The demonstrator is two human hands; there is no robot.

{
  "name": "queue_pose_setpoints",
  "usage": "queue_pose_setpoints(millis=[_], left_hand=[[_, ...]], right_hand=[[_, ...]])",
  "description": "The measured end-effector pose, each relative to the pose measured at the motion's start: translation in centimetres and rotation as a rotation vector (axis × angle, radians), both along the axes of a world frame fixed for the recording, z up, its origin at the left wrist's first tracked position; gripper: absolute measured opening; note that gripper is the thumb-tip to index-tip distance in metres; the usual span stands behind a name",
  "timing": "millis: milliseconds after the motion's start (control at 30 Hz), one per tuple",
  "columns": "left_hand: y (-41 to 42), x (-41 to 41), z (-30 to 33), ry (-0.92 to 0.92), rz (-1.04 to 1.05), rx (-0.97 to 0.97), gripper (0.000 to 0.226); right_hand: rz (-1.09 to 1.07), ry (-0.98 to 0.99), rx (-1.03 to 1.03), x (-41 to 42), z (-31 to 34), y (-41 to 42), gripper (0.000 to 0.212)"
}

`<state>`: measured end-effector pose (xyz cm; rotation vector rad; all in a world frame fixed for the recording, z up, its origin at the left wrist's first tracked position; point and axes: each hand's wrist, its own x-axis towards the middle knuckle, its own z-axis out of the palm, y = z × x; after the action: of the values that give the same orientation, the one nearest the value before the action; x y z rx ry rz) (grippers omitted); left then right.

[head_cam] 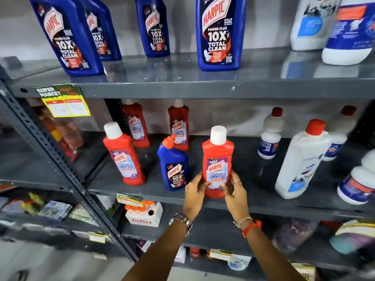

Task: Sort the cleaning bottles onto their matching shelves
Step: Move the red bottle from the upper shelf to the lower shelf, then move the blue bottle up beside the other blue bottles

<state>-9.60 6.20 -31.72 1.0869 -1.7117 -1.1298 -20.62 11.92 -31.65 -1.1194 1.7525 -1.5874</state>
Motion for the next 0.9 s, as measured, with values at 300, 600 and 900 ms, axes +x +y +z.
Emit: queue_pose_setpoints(millis=[300,600,900], left_hand=[[-1.8,7.1,-0.3,0.218,0.581,-0.175,0.034],[-6.0,10.1,-0.5,0.116,0.137,0.0,0.039],[-3.2,13.0,4.6,0.23,0.124,-0.121,0.038]], right_hand=[[0.104,0.371,-0.201,7.3,0.8,-0.7,0.045],[0.198,0.215,0.209,8.8,0.8,-8.8,0.07],[0.252,0.025,-0.034,9.9,4.2,-5.9,0.064]])
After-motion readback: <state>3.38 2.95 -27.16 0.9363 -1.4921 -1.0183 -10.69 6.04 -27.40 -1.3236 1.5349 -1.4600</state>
